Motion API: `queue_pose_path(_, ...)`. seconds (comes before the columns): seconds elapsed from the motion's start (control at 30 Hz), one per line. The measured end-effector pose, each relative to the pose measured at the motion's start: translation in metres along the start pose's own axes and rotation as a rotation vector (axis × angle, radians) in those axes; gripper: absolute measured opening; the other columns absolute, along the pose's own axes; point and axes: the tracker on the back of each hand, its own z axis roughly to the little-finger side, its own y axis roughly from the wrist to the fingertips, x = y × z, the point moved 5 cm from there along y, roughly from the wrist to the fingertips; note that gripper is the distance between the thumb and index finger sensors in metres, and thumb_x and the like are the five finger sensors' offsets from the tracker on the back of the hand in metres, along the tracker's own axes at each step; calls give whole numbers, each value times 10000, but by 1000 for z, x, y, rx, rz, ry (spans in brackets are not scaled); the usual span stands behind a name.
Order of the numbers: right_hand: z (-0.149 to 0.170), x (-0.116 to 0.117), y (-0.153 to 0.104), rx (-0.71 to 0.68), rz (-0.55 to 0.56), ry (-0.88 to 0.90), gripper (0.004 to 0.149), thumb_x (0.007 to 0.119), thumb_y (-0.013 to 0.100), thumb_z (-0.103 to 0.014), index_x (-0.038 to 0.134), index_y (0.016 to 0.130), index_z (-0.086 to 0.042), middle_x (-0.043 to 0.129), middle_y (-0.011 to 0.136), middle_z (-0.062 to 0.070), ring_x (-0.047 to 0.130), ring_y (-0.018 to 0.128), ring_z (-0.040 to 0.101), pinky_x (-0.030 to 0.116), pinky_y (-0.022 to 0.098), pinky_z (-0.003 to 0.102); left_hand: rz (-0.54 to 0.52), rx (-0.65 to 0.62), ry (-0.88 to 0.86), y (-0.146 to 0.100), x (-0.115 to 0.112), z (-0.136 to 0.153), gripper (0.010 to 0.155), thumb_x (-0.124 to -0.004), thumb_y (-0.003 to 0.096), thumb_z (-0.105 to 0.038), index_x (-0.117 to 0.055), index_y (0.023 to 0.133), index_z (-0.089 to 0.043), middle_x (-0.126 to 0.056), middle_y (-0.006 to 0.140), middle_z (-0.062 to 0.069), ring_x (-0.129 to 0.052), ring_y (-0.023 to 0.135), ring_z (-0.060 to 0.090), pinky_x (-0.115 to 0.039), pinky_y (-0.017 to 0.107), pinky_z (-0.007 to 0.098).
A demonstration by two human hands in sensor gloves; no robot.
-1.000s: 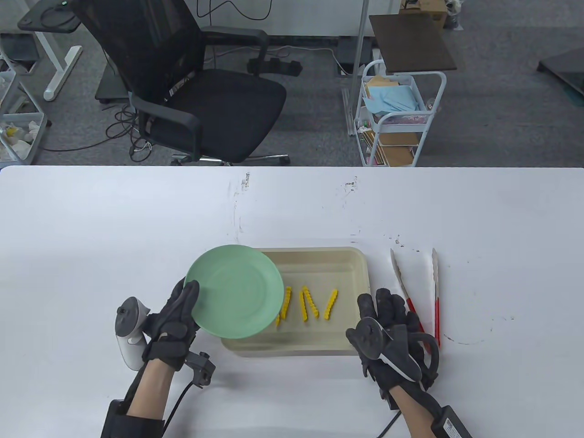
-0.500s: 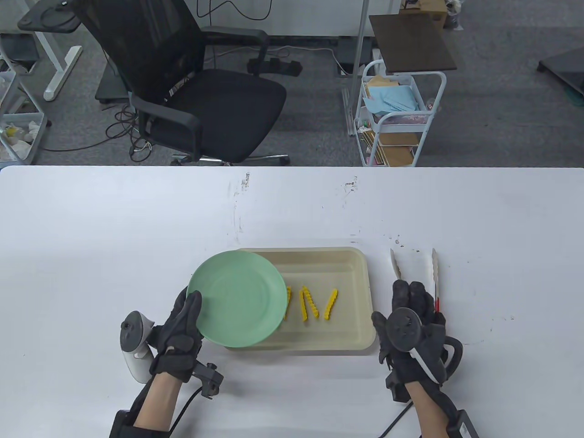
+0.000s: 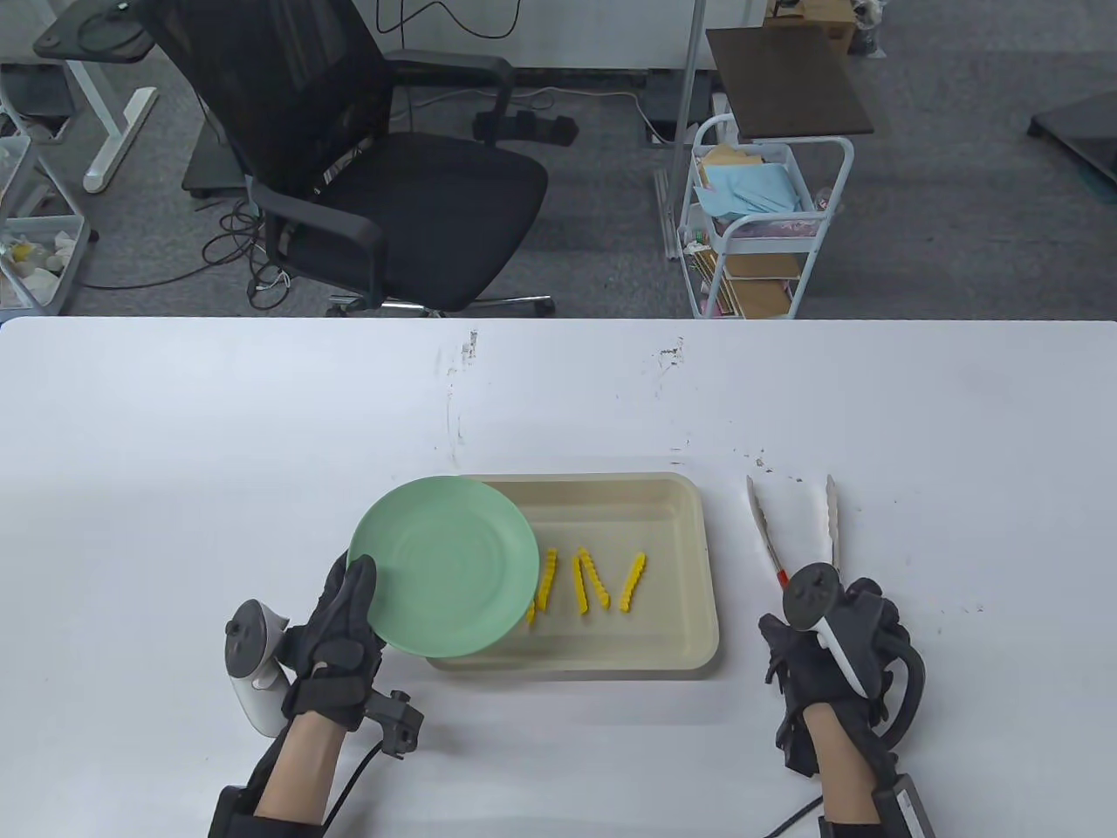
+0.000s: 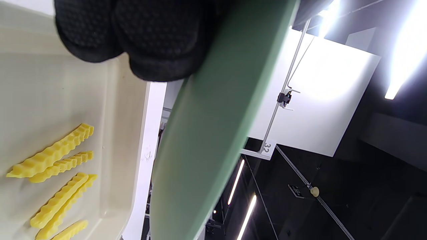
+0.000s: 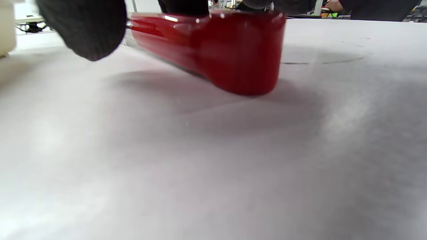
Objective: Hold plate and receive fries gripped by tongs from baking tray
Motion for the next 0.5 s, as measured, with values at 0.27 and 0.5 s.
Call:
queue_pose_path(0.27, 7, 3, 5, 26, -5, 16, 554, 726, 464, -474, 623, 928, -189, 303, 1027, 263, 380, 965, 578, 339, 662, 679, -35, -7, 18, 0, 8, -2, 663, -506, 644, -472, -257, 1084, -42, -681, 898, 80, -909, 444, 180, -753, 476, 522)
queue_pose_path(0.5, 7, 0, 9, 35, 38, 41, 427, 774, 450, -444, 731, 806, -212, 443, 1014, 249, 504, 948, 581, 434, 661, 686, -61, -8, 17, 0, 14, -2, 661, -503, 645, -471, -255, 1083, -42, -679, 899, 79, -908, 445, 180, -753, 477, 522)
